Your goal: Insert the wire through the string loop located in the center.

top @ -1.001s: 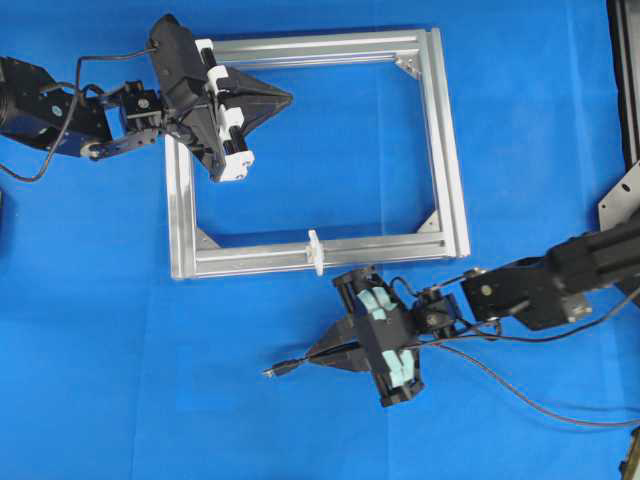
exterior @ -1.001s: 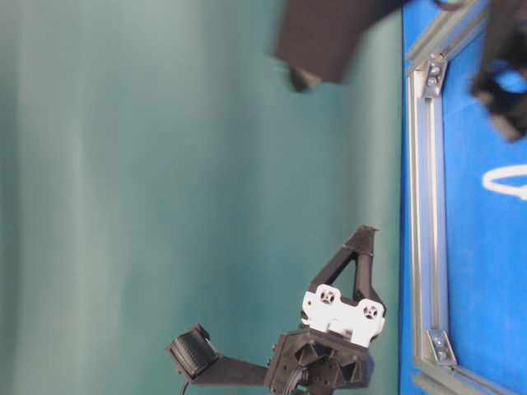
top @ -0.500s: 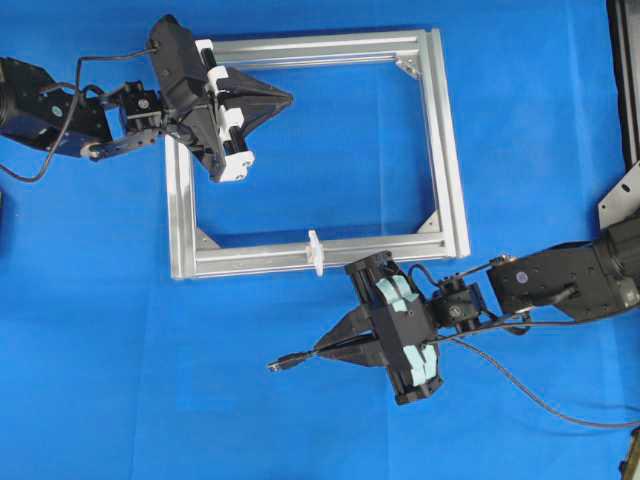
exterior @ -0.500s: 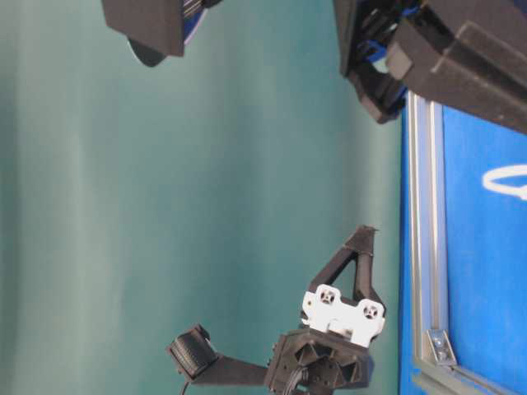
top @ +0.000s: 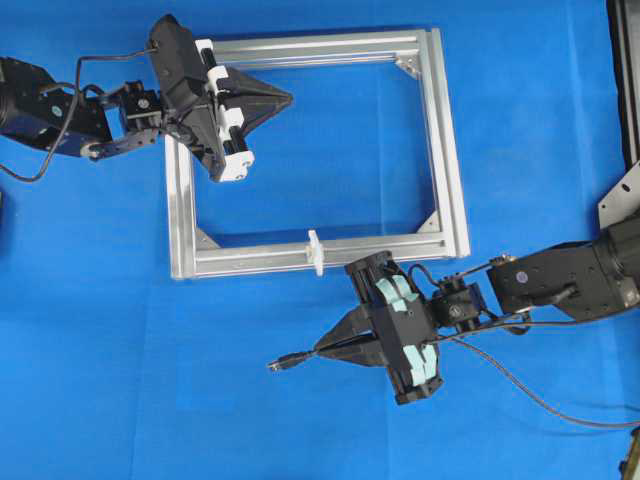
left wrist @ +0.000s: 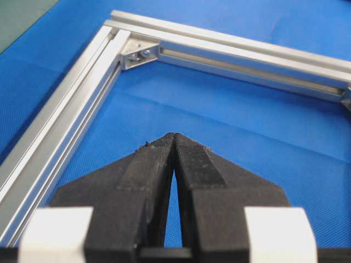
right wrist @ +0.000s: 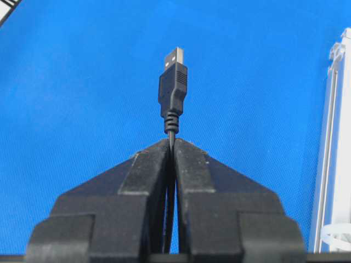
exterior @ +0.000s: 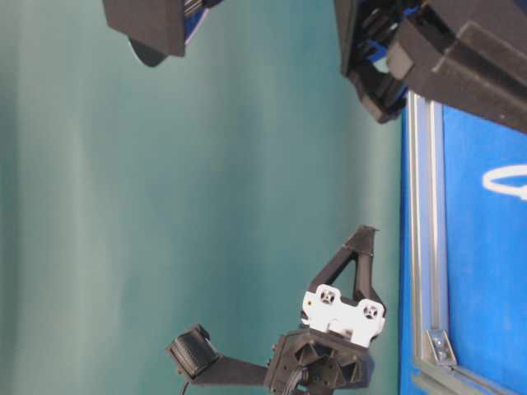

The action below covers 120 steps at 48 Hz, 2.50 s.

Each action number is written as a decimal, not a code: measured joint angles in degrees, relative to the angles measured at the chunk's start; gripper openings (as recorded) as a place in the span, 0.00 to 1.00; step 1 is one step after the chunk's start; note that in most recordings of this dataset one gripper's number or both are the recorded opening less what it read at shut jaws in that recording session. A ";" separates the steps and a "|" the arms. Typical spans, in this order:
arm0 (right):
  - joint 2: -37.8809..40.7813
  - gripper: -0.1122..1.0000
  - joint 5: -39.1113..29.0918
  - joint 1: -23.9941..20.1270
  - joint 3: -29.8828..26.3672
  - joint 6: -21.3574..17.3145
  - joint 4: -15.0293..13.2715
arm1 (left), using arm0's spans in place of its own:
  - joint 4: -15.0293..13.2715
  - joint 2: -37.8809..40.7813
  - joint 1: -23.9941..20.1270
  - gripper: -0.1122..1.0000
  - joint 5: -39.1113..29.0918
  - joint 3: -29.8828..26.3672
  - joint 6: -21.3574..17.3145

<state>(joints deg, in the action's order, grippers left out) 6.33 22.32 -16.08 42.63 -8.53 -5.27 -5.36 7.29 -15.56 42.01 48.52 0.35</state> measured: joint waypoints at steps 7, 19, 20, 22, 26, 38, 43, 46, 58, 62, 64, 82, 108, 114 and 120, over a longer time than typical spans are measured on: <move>0.00 0.08 0.00 0.09 0.09 0.00 0.00 | 0.00 0.00 0.00 0.10 0.00 0.00 -0.09; 0.00 0.08 0.00 0.00 0.09 0.00 0.00 | -0.09 0.00 0.00 0.10 0.00 0.00 0.00; 0.00 0.08 0.00 0.00 0.09 0.00 0.00 | 0.00 0.09 0.00 0.10 0.00 0.00 0.00; 0.00 0.08 0.09 0.00 0.09 0.00 0.00 | 0.00 0.00 0.00 0.10 0.00 0.00 0.00; 0.00 0.08 0.09 0.00 0.09 0.18 0.00 | 0.00 0.00 0.00 0.10 0.00 0.00 0.00; 0.00 0.08 0.00 0.00 0.09 0.18 0.00 | 0.00 0.00 0.00 0.10 0.00 0.00 0.00; 0.00 0.08 0.00 0.00 0.09 0.18 0.00 | -0.09 0.00 0.00 0.10 0.00 0.00 0.00; -0.09 0.08 0.00 0.09 0.09 0.18 0.00 | -0.09 0.00 0.00 0.10 0.00 0.00 0.00; 0.00 0.08 0.00 0.09 0.09 0.18 0.00 | 0.00 0.00 0.00 0.10 0.00 0.00 0.00; -0.09 0.08 0.09 0.09 0.09 0.18 0.00 | 0.00 0.00 0.00 0.10 0.00 0.00 0.00; 0.00 0.08 0.00 0.00 0.09 0.18 0.00 | 0.00 0.00 0.00 0.10 0.00 0.00 0.00; -1.58 0.08 0.00 0.00 3.08 0.18 0.00 | 0.00 0.09 0.00 0.10 0.00 0.00 0.00; -13.62 0.08 0.00 0.09 17.23 -0.35 1.14 | 0.00 0.00 0.00 0.10 0.00 0.00 0.00; -14.41 0.08 0.00 0.18 17.93 -0.44 1.76 | 0.00 0.00 0.00 0.10 0.00 0.09 0.00; -14.41 0.08 0.00 0.62 17.93 -0.35 1.76 | 0.00 0.00 0.00 0.10 0.00 0.09 0.00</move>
<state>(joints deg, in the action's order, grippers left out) -8.09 22.32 -15.47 60.56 -8.88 -3.52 -5.36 7.29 -15.56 42.01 48.60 0.35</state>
